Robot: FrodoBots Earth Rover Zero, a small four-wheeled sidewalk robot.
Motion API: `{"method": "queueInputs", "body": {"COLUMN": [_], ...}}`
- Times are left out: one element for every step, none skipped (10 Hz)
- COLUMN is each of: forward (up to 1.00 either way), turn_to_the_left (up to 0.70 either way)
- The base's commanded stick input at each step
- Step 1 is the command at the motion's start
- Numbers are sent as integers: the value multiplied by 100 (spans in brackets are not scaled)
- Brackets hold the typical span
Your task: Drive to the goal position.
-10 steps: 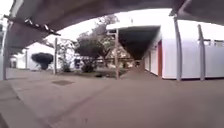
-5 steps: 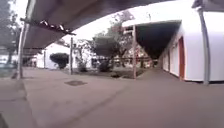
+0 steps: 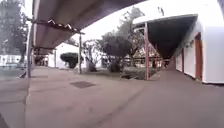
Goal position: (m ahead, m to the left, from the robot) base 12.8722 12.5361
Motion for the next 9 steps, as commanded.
{"method": "queueInputs", "body": {"forward": [85,85,85,85,85,85,85,85,85], "turn_to_the_left": [0,0,0,0,0,0,0,0,34]}}
